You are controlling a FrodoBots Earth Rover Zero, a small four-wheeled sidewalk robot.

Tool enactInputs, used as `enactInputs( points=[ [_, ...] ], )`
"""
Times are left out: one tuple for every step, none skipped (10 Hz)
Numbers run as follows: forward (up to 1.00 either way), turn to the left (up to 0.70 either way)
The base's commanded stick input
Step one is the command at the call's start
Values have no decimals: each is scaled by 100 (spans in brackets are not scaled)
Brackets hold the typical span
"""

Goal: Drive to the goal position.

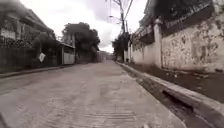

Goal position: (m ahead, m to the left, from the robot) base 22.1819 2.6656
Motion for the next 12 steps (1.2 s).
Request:
enactInputs(
  points=[
    [70, 0],
    [70, 0],
    [70, 0],
    [70, 0],
    [70, 0],
    [70, 0],
    [70, 0],
    [70, 0],
    [70, 0],
    [70, 0],
    [70, 0],
    [70, 0]
  ],
)
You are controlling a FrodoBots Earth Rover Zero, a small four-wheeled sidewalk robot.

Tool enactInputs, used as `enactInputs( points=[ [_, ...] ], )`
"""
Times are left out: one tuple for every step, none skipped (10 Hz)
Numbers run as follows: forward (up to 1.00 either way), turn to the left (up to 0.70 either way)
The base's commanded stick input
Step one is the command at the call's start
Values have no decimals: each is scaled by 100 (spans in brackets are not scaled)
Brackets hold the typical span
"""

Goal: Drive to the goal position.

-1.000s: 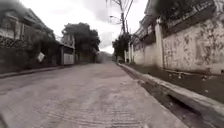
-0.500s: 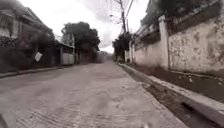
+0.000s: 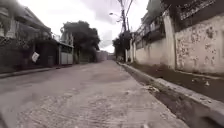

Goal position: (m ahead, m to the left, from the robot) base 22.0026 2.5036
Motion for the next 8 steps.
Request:
enactInputs(
  points=[
    [70, 0],
    [70, 0],
    [70, 0],
    [70, 0],
    [70, 0],
    [70, 0],
    [70, 0],
    [70, 0]
  ],
)
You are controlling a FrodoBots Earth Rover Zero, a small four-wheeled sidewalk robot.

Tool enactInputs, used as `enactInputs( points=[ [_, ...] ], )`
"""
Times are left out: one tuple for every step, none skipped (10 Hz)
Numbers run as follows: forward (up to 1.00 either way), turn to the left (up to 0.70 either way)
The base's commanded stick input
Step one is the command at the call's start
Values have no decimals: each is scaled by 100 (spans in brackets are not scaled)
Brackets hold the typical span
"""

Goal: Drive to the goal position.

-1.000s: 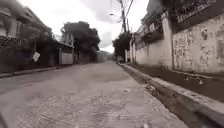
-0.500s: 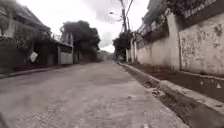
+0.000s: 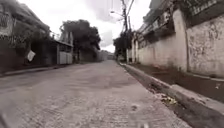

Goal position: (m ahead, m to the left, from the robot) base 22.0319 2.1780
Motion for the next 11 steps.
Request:
enactInputs(
  points=[
    [70, 0],
    [70, 0],
    [70, 0],
    [70, 0],
    [70, 0],
    [70, 0],
    [70, 0],
    [70, 0],
    [70, 0],
    [70, 0],
    [70, 0]
  ],
)
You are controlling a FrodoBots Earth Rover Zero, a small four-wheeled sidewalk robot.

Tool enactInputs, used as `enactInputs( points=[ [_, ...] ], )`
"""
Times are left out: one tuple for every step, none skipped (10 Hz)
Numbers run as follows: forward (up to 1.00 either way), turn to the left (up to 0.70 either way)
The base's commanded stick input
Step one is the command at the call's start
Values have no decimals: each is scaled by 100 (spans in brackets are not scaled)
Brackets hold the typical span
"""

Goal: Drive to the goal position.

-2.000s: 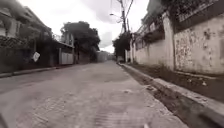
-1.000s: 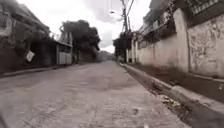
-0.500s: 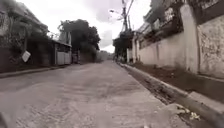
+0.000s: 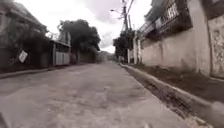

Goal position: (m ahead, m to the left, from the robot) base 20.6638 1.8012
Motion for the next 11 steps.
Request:
enactInputs(
  points=[
    [70, 0],
    [70, 0],
    [70, 0],
    [70, 0],
    [70, 0],
    [70, 0],
    [70, 0],
    [70, 0],
    [70, 0],
    [70, 0],
    [70, 0]
  ],
)
